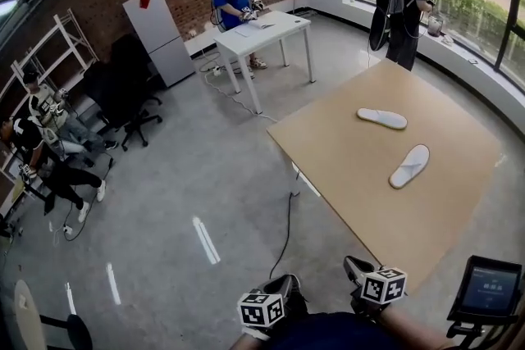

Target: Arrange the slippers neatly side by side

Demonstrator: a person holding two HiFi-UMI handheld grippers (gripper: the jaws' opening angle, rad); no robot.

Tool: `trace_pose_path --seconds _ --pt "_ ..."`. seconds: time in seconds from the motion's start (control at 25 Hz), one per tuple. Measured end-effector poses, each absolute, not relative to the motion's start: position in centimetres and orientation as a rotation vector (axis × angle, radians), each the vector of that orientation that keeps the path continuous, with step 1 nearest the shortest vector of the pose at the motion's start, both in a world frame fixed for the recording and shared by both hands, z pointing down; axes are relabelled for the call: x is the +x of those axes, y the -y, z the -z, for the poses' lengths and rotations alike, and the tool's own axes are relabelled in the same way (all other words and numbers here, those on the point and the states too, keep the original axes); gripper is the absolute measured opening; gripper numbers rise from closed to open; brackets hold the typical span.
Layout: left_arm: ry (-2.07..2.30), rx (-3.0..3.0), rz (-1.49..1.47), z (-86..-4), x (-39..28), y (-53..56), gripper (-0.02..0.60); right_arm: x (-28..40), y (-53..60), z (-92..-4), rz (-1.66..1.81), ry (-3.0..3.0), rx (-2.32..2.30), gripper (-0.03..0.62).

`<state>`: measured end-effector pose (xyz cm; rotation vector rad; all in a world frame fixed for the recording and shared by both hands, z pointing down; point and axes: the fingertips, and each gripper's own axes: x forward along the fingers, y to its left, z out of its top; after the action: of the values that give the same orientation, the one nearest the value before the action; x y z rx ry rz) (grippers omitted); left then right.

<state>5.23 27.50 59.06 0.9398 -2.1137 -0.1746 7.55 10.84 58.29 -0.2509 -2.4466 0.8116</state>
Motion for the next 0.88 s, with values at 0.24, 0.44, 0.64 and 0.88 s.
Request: trace_pose_path --seconds 0.24,0.44,0.64,0.88 --pt "2.078 1.081 0.155 -57.7 -2.3 -26.0 0.004 1.7 -10.4 -56.3 -0.763 2.514 -0.148 0.006" --pt "2.032 1.178 0.124 -57.2 -7.4 -25.9 0.003 -1.5 -10.7 -55.8 -0.775 2.513 -0.022 0.006" --pt "1.918 1.233 0.118 -60.0 -10.5 -25.5 0.003 -3.6 -11.1 -57.3 -0.744 2.48 0.06 0.006" --pt "1.829 1.248 0.06 -61.9 -13.1 -25.8 0.003 -3.7 -9.7 -57.4 -0.751 2.444 0.202 0.006"
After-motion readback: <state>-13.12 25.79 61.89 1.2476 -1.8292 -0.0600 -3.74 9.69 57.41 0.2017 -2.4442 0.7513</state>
